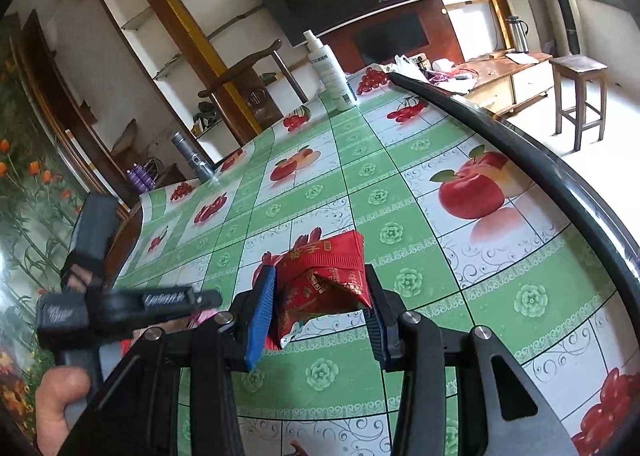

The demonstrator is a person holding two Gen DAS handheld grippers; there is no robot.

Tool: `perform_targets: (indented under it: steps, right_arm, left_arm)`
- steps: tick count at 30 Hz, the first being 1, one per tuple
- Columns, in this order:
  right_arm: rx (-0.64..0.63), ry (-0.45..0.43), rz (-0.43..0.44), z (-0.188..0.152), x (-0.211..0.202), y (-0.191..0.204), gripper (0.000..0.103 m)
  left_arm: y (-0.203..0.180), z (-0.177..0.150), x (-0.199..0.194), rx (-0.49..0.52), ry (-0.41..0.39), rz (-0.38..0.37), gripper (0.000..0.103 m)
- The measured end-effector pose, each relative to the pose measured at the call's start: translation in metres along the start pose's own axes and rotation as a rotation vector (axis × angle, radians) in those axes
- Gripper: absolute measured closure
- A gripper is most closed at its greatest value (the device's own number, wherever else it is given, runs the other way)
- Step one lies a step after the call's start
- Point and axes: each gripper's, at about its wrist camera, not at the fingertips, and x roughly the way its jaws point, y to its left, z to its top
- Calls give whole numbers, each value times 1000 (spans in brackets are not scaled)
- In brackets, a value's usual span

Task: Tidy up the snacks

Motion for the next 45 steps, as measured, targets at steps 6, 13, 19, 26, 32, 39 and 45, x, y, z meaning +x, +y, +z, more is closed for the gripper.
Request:
perform_targets:
  steps: [6,13,19,26,32,39,45]
  right_arm:
    - [-15,15,-4,-2,1,5,59]
    - [33,-12,13,-3,-12,-5,59]
    - [43,-33,29,-9,-44,-10,59]
    - [44,-14,16,-15,-60,-14,59]
    - [10,-13,28,-16,-68,-2,59]
    - [-35,-3,86,-21,-75,21,59]
    - [-80,41,135,-33,-68,45,59]
  left_arm:
    - [14,-27,-18,-6,66,-93,53]
    - [-3,-46,-50,180,-28,-44,15]
    - [-32,-73,-44,521,-28,-55,15]
    - [-33,-82,-35,552,-4,-96,60]
    - [-32,-92,-41,544,-25,-68,64]
    - [8,-103,-70,374,-97,40,64]
    - [49,-117,-100,198,-159,142,64]
